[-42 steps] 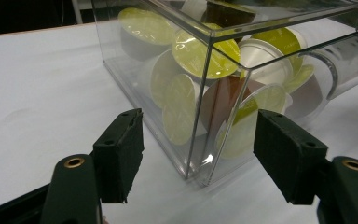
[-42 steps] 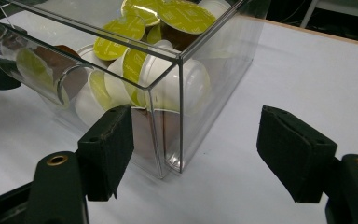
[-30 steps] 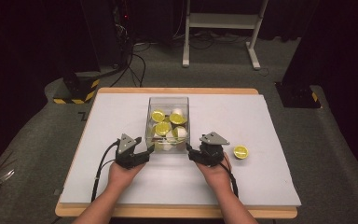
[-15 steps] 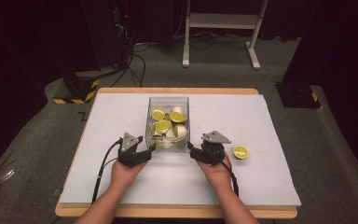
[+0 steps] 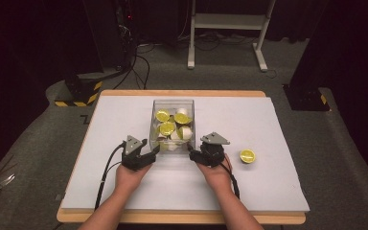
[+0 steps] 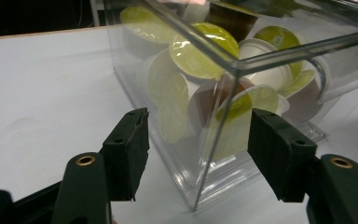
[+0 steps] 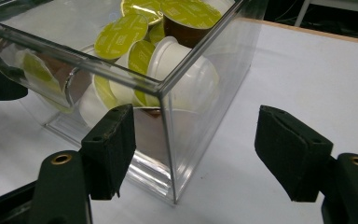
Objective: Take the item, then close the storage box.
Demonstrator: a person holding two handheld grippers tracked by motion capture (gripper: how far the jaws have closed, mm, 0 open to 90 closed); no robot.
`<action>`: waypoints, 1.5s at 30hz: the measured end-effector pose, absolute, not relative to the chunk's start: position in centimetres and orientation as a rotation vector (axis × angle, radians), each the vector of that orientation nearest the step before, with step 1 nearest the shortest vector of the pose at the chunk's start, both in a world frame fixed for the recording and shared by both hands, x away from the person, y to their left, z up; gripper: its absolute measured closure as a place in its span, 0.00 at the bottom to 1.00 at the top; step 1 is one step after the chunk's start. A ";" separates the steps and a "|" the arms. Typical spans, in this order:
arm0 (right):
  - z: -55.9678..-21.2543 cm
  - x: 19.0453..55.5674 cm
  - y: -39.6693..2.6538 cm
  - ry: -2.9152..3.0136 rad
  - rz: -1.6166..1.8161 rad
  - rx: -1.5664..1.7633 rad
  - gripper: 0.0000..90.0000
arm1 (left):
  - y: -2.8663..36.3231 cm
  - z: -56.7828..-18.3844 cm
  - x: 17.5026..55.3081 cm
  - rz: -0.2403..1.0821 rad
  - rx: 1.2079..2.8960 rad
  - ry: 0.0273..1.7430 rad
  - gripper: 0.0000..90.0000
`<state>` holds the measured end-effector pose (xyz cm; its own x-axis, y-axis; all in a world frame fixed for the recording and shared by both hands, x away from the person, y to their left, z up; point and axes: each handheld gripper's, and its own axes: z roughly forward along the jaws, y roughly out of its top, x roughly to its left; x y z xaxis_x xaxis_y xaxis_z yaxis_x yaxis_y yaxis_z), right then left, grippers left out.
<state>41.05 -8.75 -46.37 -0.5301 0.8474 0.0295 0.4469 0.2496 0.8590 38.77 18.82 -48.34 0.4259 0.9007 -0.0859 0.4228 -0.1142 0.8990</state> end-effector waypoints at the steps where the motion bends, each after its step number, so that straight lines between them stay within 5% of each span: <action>1: -46.4 41.2 -8.7 2.083 1.205 1.183 0.32 | 18.8 -48.3 38.8 0.623 1.720 1.156 0.43; 23: -46.0 41.6 -9.0 2.073 1.216 1.185 0.34 | 19.0 -47.9 38.3 0.589 1.722 1.169 0.43; 45: -46.2 37.2 -14.6 2.067 1.172 1.147 0.43 | 26.6 -48.3 33.1 0.569 1.848 1.158 0.40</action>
